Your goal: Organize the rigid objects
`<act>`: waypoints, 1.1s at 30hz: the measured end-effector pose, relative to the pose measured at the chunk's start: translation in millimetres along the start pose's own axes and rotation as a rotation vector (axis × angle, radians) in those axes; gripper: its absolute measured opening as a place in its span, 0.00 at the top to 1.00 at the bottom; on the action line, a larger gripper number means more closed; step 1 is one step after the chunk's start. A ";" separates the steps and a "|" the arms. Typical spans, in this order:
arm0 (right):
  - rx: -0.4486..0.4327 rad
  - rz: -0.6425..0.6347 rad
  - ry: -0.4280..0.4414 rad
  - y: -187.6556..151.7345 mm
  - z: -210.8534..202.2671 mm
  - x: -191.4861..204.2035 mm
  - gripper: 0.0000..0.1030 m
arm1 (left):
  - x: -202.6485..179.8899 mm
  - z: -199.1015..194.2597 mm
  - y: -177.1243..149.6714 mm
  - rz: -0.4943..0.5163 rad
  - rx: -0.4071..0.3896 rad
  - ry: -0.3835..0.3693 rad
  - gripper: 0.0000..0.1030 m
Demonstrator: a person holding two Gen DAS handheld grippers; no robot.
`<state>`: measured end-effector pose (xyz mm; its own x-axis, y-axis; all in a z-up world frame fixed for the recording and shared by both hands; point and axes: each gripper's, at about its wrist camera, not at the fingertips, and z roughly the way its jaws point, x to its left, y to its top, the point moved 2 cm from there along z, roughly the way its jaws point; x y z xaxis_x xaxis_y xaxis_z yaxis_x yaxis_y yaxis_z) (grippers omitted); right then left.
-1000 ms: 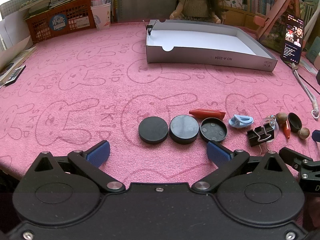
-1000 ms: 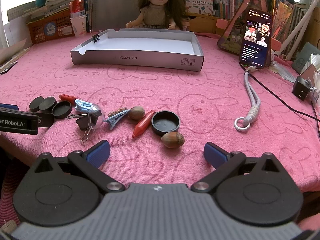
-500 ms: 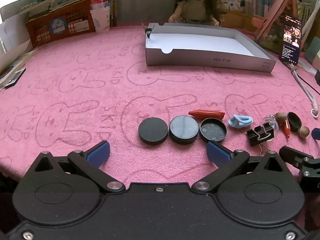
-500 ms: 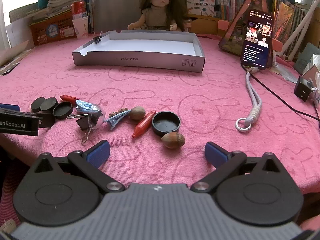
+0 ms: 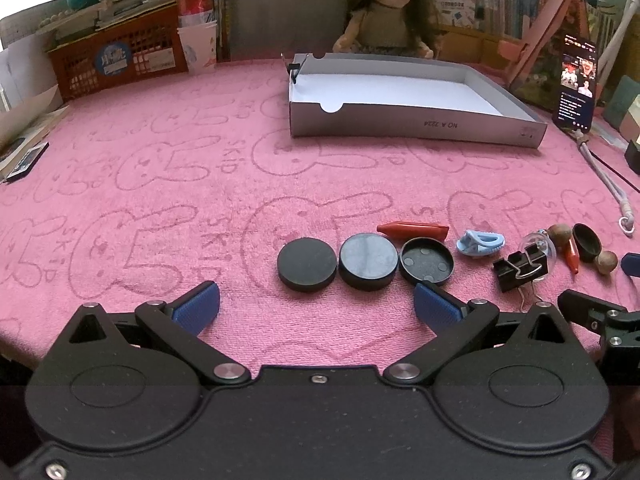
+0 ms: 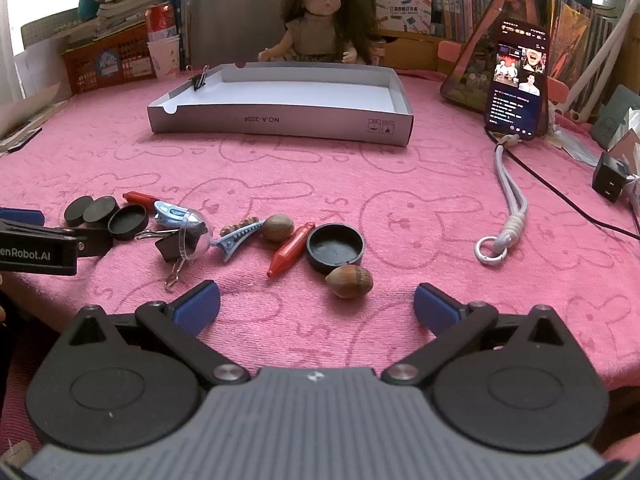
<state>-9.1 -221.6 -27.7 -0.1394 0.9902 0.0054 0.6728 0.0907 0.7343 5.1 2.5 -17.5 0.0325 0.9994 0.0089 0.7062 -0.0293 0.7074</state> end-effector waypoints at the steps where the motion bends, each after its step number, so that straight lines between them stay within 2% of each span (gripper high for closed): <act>1: -0.002 -0.001 0.000 -1.0 -0.6 0.0 0.00 | 0.4 -0.2 -0.7 -0.001 -0.003 0.000 0.00; 12: -0.046 0.012 -0.008 -4.6 -4.8 -0.4 0.00 | 0.6 -2.7 -3.9 -0.012 -0.029 0.002 0.01; 14: -0.056 0.023 -0.008 -4.3 -6.6 -3.6 0.02 | 2.1 -4.9 -3.2 -0.017 -0.037 -0.001 0.08; 16: -0.082 0.034 -0.015 -3.3 -10.5 -8.1 0.02 | 3.8 -9.6 -1.6 -0.021 -0.063 -0.011 0.19; 20: -0.145 0.024 -0.067 -0.9 -19.8 -18.2 0.04 | 3.5 -19.1 2.0 -0.007 -0.112 -0.025 0.26; 22: -0.166 0.022 -0.084 -0.3 -22.7 -23.4 0.06 | 3.2 -24.6 4.5 -0.001 -0.139 -0.027 0.35; 24: -0.181 0.026 -0.099 -0.3 -24.4 -28.9 0.13 | 4.4 -28.0 5.8 -0.003 -0.152 -0.030 0.41; 28: -0.192 0.026 -0.089 -2.8 -26.5 -32.9 0.18 | 12.0 -35.0 3.7 -0.028 -0.154 -0.052 0.53; 33: -0.185 0.020 -0.072 -7.1 -24.6 -30.5 0.33 | 20.6 -34.3 -4.3 -0.032 -0.138 -0.025 0.60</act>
<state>-27.5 -255.1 -16.4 -0.0706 0.9973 -0.0224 0.5291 0.0565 0.8467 -21.5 23.8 3.9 0.0302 0.9990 -0.0319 0.6032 0.0072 0.7975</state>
